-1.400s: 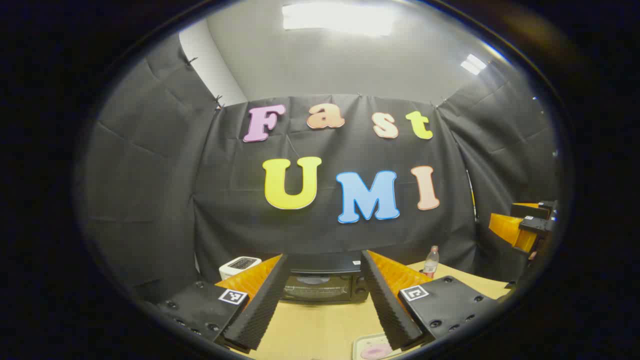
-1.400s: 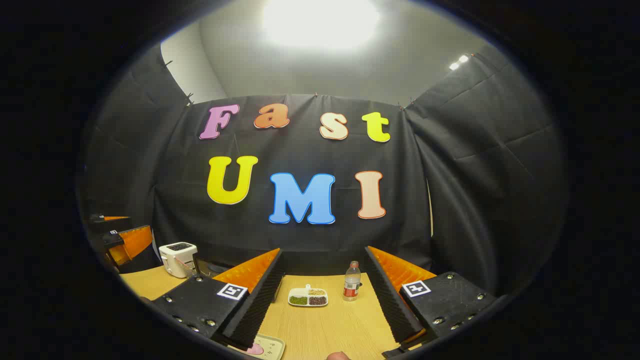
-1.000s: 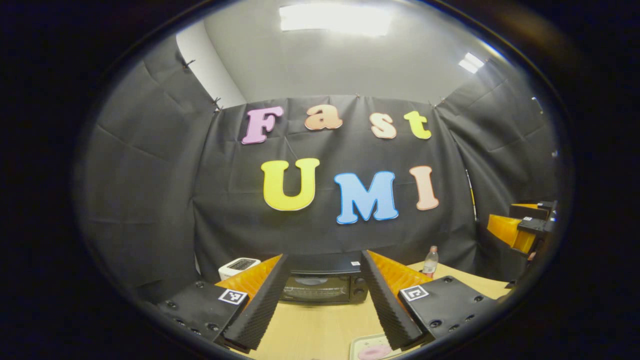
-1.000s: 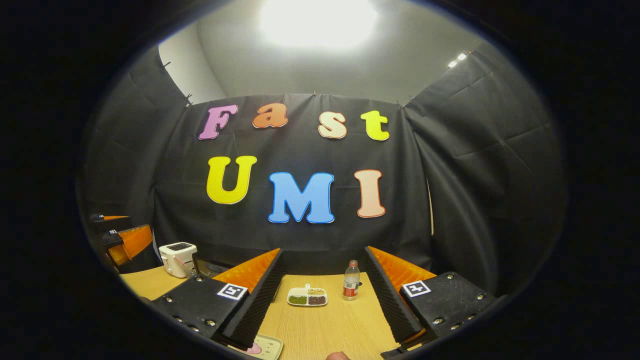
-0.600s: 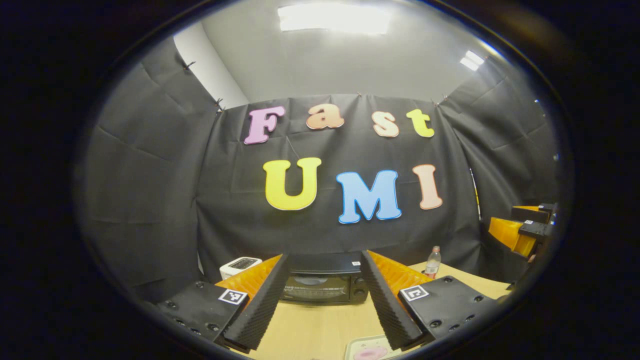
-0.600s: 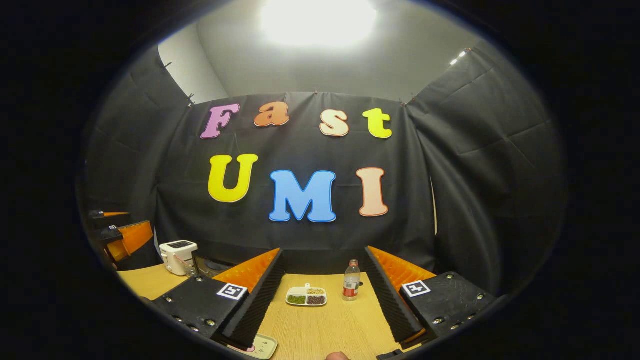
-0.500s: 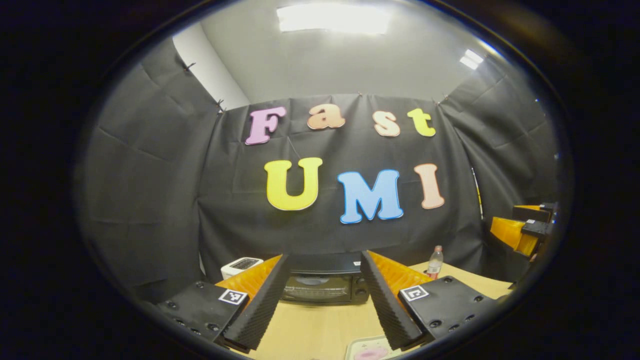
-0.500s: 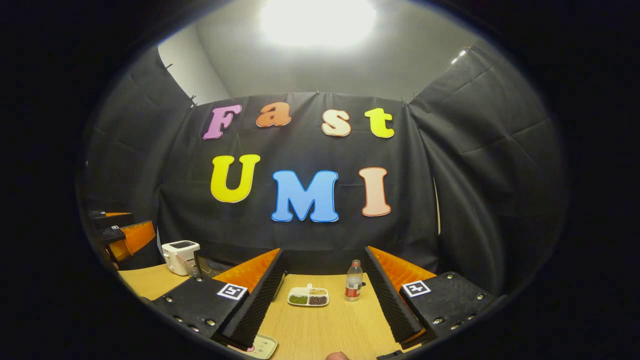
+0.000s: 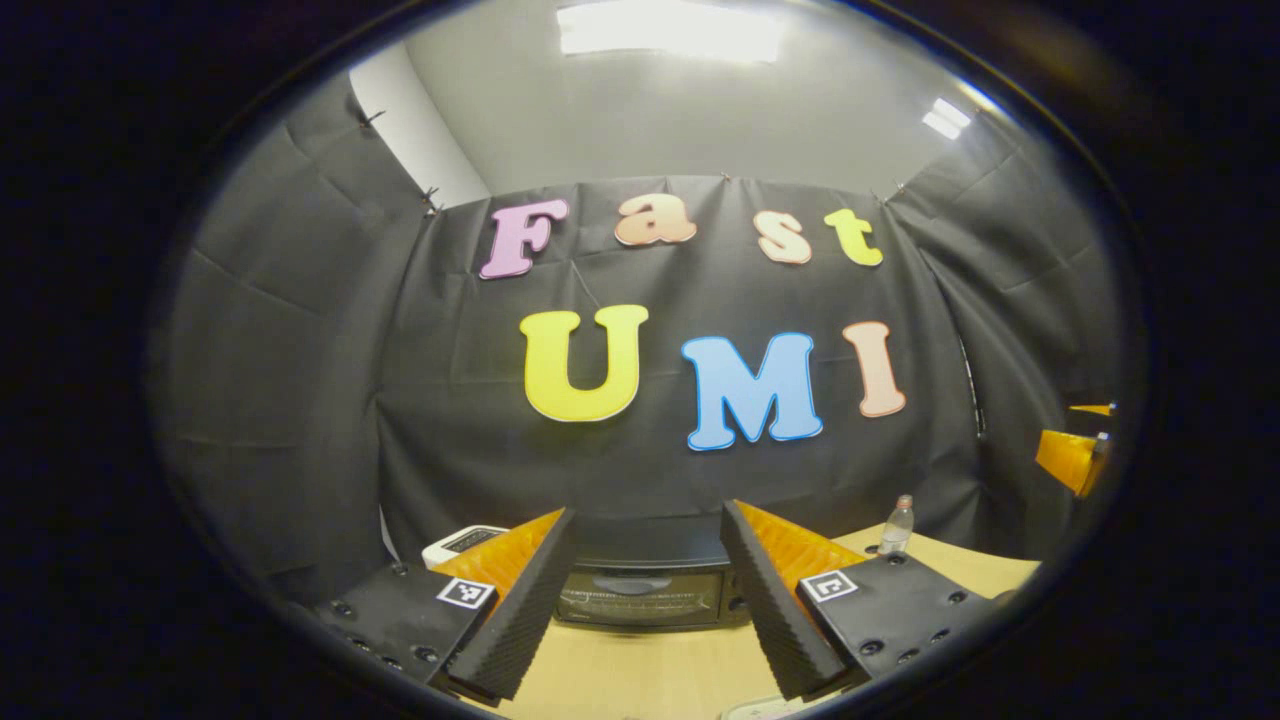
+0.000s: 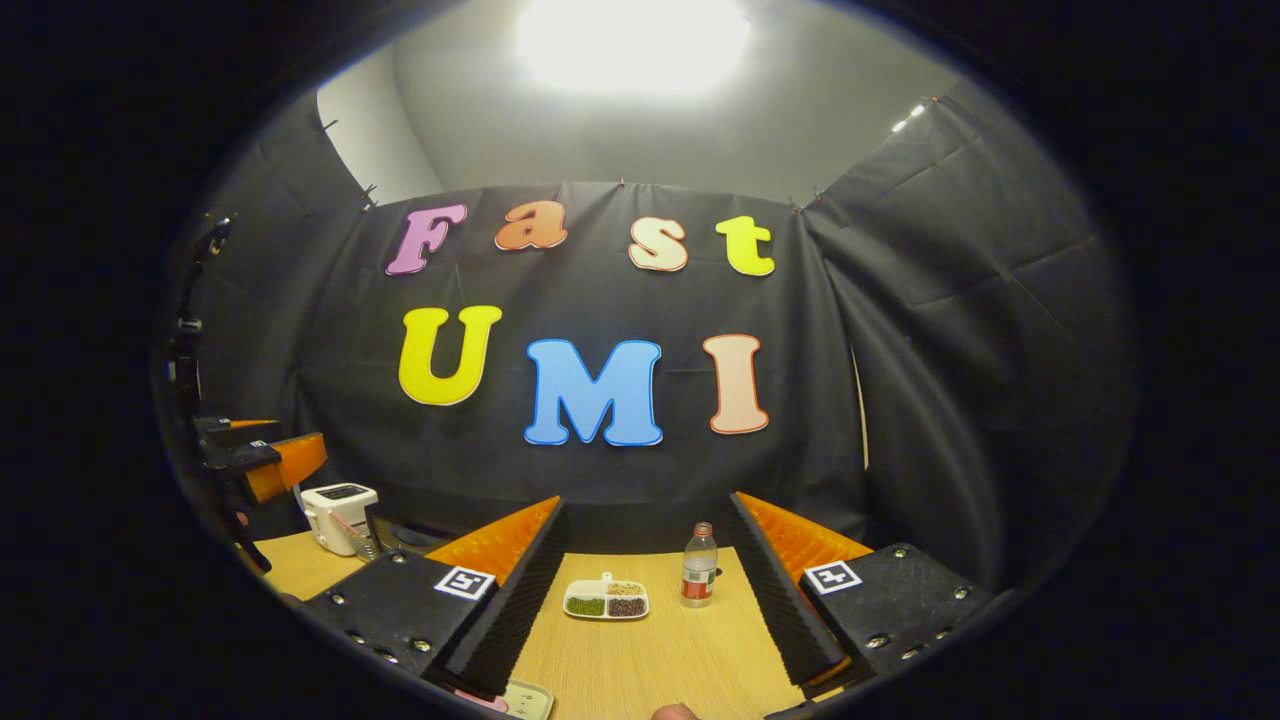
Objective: Open the electric oven with the left hand, put the food in, and close the electric oven.
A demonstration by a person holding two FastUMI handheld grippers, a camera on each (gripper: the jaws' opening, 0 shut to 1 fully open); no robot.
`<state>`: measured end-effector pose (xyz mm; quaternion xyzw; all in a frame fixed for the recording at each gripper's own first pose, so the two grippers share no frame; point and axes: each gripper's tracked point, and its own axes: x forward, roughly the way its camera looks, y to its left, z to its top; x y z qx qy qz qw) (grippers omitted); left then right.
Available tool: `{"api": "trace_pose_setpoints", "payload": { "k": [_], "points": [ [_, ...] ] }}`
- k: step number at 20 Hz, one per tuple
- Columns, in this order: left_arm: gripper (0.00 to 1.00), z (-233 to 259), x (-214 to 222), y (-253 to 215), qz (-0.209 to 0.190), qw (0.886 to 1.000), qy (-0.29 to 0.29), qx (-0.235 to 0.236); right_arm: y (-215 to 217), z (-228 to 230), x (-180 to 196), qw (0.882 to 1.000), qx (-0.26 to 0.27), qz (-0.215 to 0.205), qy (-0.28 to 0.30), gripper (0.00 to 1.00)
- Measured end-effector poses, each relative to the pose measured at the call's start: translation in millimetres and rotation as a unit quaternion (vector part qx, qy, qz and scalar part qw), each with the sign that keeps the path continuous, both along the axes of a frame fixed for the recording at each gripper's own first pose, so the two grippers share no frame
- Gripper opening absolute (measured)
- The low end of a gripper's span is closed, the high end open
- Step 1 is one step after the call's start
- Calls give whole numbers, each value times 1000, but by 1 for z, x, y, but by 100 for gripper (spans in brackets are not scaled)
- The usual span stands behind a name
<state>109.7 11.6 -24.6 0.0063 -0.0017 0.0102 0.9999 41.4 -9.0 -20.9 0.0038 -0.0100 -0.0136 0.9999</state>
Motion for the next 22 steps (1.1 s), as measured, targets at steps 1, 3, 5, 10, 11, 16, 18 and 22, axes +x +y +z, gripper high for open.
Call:
{"api": "trace_pose_setpoints", "payload": {
  "k": [1, 3, 5, 10, 11, 16, 18, 22],
  "points": [
    [100, -4, 11, 5, -1, 1000, 3, -4, 3, -2, 4, 1000, -3, -5, 2, 97],
    [100, -15, 32, 11, -10, 1000, 10, -11, 10, -4, 12, 1000, -6, -12, 5, 97],
    [100, -29, 54, 17, -16, 1000, 17, -10, 18, -4, 19, 1000, -6, -18, 5, 97],
    [100, -71, 103, 27, -32, 998, 46, -13, 31, -16, 36, 999, -20, -35, 16, 96],
    [100, -80, 111, 28, -36, 998, 51, -13, 32, -18, 39, 999, -22, -41, 19, 96],
    [98, -131, 154, 31, -51, 995, 84, -1, 36, -32, 47, 997, -29, -67, 38, 97],
    [100, -149, 170, 29, -56, 994, 97, -7, 35, -37, 49, 995, -33, -78, 45, 97],
    [100, -185, 199, 26, -62, 991, 119, -11, 32, -43, 48, 993, -44, -98, 59, 97]
  ]
}}
